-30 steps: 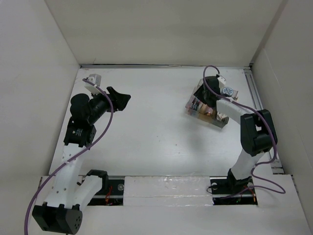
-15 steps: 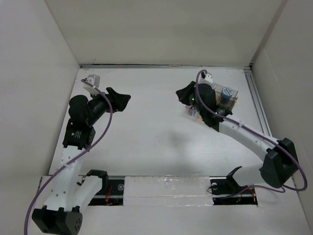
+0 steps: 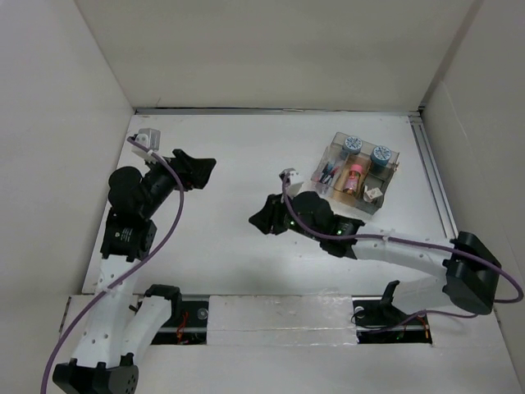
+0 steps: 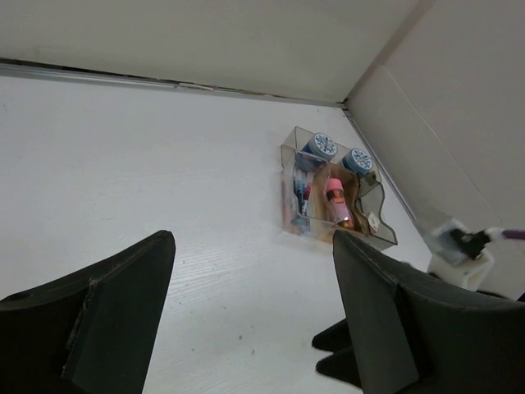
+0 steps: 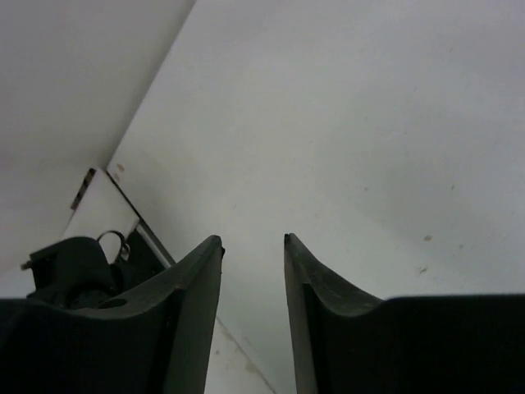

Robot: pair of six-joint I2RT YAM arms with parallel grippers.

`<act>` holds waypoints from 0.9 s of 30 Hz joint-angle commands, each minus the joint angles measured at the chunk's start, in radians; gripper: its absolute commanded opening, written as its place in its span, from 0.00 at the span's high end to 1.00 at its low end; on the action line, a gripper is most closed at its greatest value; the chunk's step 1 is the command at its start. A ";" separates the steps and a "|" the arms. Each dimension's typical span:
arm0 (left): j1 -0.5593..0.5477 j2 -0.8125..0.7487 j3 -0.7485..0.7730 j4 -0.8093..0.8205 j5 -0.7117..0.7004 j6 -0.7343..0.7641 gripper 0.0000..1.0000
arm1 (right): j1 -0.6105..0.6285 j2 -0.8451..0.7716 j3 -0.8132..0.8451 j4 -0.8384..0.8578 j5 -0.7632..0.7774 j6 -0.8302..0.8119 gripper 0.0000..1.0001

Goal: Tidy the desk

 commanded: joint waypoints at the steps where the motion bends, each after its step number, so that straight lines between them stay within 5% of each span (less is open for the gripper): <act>1: 0.004 -0.031 0.009 0.039 -0.009 -0.008 0.25 | 0.064 0.052 -0.008 0.065 -0.003 0.010 0.57; 5: 0.004 -0.056 -0.002 0.054 -0.018 -0.014 0.25 | 0.143 0.150 0.024 0.054 0.061 0.025 0.48; 11: 0.004 -0.065 -0.003 0.061 -0.021 -0.015 0.25 | 0.194 0.299 0.119 -0.026 0.124 0.021 0.47; 27: 0.004 -0.043 -0.041 0.107 0.041 -0.017 0.29 | 0.205 0.320 0.176 -0.081 0.279 -0.054 0.48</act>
